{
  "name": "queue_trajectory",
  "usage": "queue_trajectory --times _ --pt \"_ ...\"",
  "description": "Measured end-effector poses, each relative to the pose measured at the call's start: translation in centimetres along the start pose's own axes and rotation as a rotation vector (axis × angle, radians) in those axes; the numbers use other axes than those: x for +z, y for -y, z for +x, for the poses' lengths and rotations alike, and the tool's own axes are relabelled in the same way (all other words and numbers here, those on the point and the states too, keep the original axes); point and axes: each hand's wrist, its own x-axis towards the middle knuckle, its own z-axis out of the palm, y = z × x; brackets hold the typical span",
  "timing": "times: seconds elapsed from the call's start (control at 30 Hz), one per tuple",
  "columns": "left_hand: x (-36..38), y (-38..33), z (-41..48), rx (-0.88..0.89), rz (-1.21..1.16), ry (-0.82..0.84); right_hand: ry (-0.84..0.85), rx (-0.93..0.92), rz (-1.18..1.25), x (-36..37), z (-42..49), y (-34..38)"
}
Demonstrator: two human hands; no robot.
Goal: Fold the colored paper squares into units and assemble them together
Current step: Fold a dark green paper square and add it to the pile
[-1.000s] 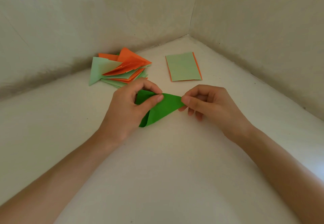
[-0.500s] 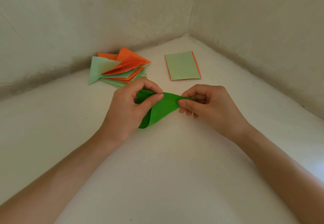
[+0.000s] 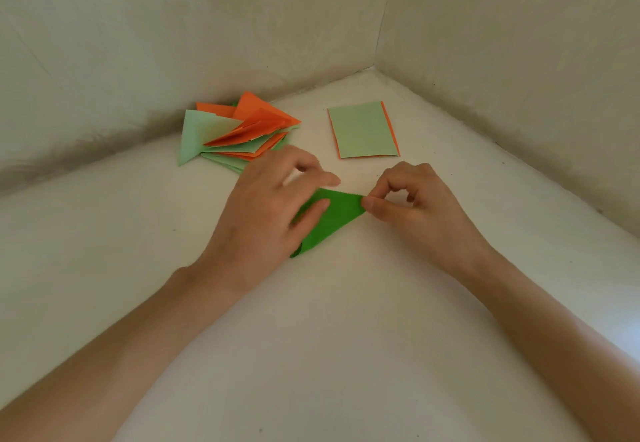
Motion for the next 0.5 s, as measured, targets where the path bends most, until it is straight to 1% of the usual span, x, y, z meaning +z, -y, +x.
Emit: queue_trajectory --times 0.07,0.13,0.2,0.27,0.4,0.5 --pt "0.4 -0.7 -0.2 0.167 0.164 0.061 0.004 0.018 -0.028 0.0 0.1 -0.1" --pt "0.8 -1.4 -0.5 0.22 0.283 0.131 0.02 0.035 -0.057 0.2 0.1 -0.2" --pt "0.9 -1.6 -0.7 0.209 0.365 0.186 0.037 0.041 -0.102 0.6 0.2 -0.3" --pt "0.9 -1.7 -0.8 0.204 0.4 0.234 0.043 0.036 -0.164 0.9 0.3 -0.3" --pt "1.1 -1.8 -0.9 0.179 0.382 0.326 0.031 -0.01 -0.296 1.1 0.3 -0.2" --pt "1.1 -1.8 -0.9 0.171 0.38 0.362 0.004 -0.044 -0.374 1.2 0.4 -0.5"
